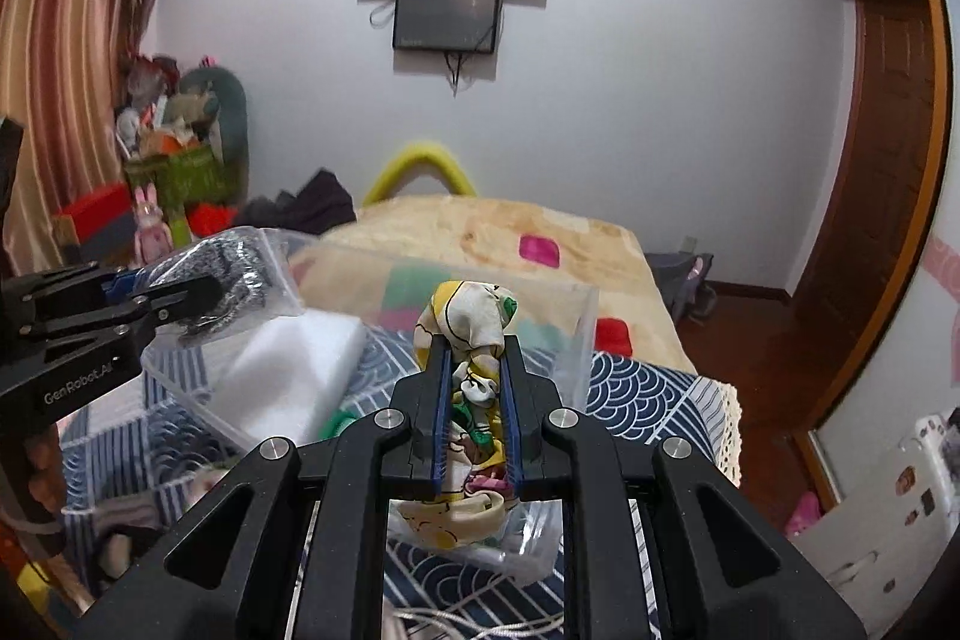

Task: Organize soft objects
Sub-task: 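Lower the steel wool bag with the left tool while the right tool lowers the floral cloth into the box, then grasp the yellow face ball with the left tool while the right tool grasps the white drawstring bag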

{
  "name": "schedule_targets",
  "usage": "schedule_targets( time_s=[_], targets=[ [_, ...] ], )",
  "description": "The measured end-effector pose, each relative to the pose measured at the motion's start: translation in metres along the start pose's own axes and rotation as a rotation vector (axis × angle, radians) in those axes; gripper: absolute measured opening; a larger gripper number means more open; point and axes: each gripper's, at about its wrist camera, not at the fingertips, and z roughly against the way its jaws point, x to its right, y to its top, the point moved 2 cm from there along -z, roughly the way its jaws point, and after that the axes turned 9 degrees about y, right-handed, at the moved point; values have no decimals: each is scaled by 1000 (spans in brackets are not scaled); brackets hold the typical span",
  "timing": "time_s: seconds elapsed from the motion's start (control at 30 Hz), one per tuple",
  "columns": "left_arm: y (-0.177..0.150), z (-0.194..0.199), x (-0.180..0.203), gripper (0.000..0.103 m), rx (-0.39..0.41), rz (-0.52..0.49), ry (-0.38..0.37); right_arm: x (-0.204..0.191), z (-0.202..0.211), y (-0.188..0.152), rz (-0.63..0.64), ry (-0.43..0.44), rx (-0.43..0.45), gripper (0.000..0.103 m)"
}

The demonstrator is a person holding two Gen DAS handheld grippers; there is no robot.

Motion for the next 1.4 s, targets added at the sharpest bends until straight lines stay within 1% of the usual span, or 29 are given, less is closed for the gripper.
schedule_targets(
  time_s=[0.2, 0.33, 0.43, 0.5, 0.53, 0.57, 0.6, 0.67, 0.77, 0.83, 0.9, 0.97, 1.03, 1.13, 1.27, 1.4],
  targets=[
    [-9, -25, 2, 24, -74, -4, -7, 3, -17, -6, 29, -17, -83, 13],
    [-12, -26, 1, 27, -86, 6, -10, 5, -22, -8, 32, -7, -123, 15],
    [-12, -23, 0, 31, -94, 2, -9, 6, -22, -10, 31, -1, -140, 18],
    [-12, -21, 0, 37, -90, -4, -9, 8, -20, -11, 29, 10, -148, 22],
    [-12, -18, 0, 40, -85, -7, -7, 8, -18, -12, 28, 13, -147, 27],
    [-12, -16, 0, 47, -78, -10, -6, 9, -17, -12, 27, 15, -146, 31],
    [-13, -12, 1, 53, -69, -11, -6, 10, -13, -12, 26, 18, -141, 33],
    [-13, -3, 2, 56, -50, -18, -7, 9, -10, -13, 27, 23, -133, 36],
    [-12, 8, 3, 57, -35, -29, -6, 10, -4, -12, 28, 31, -124, 36],
    [-11, 15, 3, 61, -25, -25, -11, 10, 1, -11, 25, 35, -114, 36],
    [-10, 22, 2, 67, -12, -16, -15, 9, 6, -8, 21, 41, -97, 38],
    [-9, 31, 0, 68, 6, -4, -20, 8, 16, -6, 19, 45, -70, 44],
    [-9, 39, -2, 68, 21, 3, -28, 7, 25, -5, 23, 50, -42, 48],
    [-14, 49, -2, 70, 29, 0, -34, 4, 37, -6, 31, 56, -12, 48],
    [-26, 54, 2, 70, 18, -19, -44, -2, 47, -12, 39, 64, 9, 50],
    [-40, 54, 7, 70, -8, -41, -55, -7, 48, -24, 36, 77, 0, 52]
  ],
)
